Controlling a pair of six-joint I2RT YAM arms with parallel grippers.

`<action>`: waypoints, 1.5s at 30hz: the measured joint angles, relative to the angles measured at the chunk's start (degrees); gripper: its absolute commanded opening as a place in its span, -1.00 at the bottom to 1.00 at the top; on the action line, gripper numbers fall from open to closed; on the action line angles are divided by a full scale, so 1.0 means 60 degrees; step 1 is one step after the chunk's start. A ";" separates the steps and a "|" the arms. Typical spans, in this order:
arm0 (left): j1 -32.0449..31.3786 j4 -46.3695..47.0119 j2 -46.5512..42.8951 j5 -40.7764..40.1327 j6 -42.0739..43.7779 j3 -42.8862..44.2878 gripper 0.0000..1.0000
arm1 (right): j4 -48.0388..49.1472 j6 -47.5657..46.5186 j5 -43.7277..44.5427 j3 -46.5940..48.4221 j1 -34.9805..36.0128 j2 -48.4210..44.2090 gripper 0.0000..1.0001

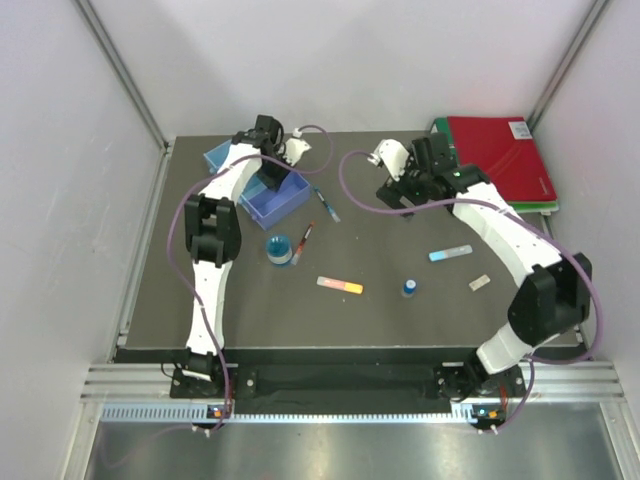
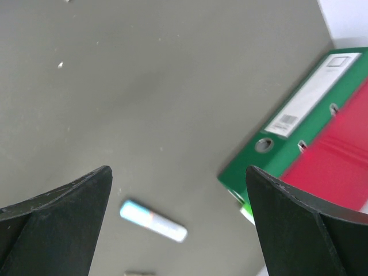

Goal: Sort the stationery into containers
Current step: Move the storage box to the center of the board.

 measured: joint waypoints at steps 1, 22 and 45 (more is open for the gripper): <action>0.0051 0.0040 0.0000 -0.0062 -0.0040 -0.0007 -0.88 | 0.0058 0.0106 -0.0007 0.0142 0.0000 0.0291 1.00; -0.0739 0.1100 0.0685 -0.1942 -0.0321 0.0882 -0.72 | 0.0430 0.0597 -0.0321 0.0233 0.0000 0.0404 0.99; -0.1581 0.1373 0.0849 -0.1253 -0.0244 0.0958 -0.67 | 0.0291 0.0674 -0.0452 -0.0102 0.0000 -0.0525 0.99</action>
